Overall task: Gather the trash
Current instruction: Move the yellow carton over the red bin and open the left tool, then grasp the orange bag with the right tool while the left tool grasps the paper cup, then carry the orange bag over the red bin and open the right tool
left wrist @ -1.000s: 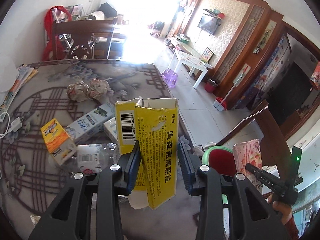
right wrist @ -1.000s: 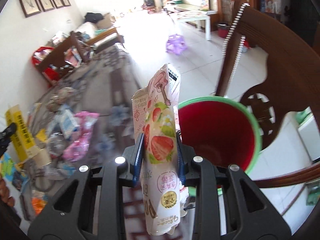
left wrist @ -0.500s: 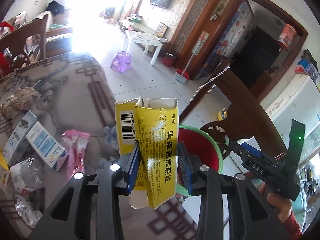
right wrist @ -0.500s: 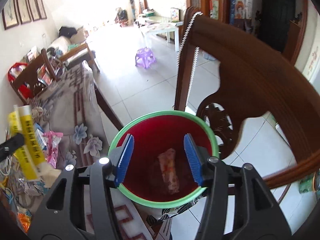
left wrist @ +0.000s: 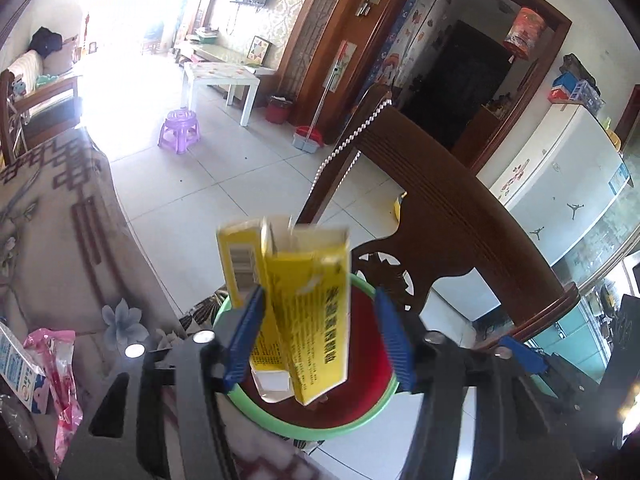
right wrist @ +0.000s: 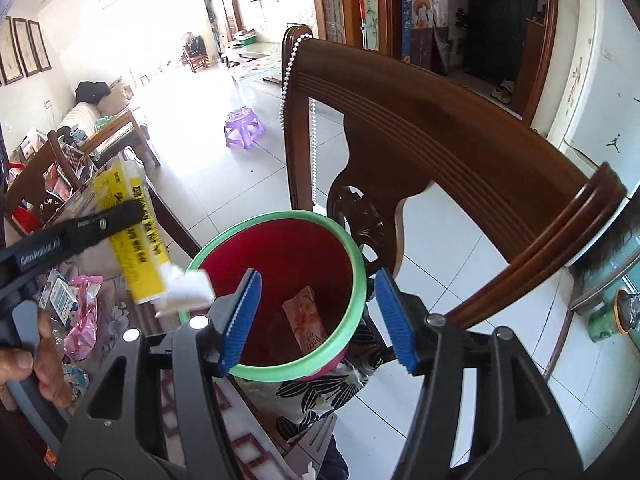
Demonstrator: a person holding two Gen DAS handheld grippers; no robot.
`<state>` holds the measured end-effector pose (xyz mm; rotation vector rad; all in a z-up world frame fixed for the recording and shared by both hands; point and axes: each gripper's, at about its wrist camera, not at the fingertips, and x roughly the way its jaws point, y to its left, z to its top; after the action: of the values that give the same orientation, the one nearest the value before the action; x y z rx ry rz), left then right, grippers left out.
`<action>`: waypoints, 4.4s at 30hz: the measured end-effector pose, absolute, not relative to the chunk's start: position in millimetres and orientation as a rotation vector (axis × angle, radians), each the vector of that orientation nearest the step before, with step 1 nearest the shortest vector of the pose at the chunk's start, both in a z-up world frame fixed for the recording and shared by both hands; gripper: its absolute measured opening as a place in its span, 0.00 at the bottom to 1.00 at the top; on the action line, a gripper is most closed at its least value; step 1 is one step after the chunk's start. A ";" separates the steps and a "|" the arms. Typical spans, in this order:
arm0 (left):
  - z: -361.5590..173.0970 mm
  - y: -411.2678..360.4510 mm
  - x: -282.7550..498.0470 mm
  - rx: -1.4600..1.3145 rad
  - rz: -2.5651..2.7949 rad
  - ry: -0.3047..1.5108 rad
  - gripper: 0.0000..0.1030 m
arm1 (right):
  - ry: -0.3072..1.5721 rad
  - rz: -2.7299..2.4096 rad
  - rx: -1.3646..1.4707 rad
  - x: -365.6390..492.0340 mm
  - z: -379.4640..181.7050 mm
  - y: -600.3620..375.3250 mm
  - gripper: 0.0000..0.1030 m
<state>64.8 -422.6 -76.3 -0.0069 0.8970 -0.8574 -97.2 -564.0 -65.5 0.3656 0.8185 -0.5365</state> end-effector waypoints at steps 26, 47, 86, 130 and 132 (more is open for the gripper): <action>-74.3 -112.6 14.7 -0.195 -0.306 0.892 0.64 | 0.882 -0.145 0.224 -50.8 -59.5 -383.7 0.58; -115.3 92.5 -37.3 -0.256 0.010 0.955 0.64 | 1.353 0.597 0.152 -69.9 -157.6 -96.2 0.56; -208.9 71.9 -9.2 -0.131 -0.391 1.293 0.28 | 1.125 0.263 0.264 -52.8 -97.8 -174.7 0.28; -93.7 -71.6 2.1 -0.265 -0.470 0.985 0.28 | 0.940 0.159 0.365 -45.9 -50.5 -291.8 0.28; -94.8 -75.8 2.9 -0.268 -0.465 0.986 0.28 | 0.941 0.153 0.364 -45.0 -51.2 -299.9 0.28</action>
<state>2.9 -75.8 -94.8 -0.2682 0.9860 -0.4655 -45.0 -299.9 -51.2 0.3637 0.9413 0.1533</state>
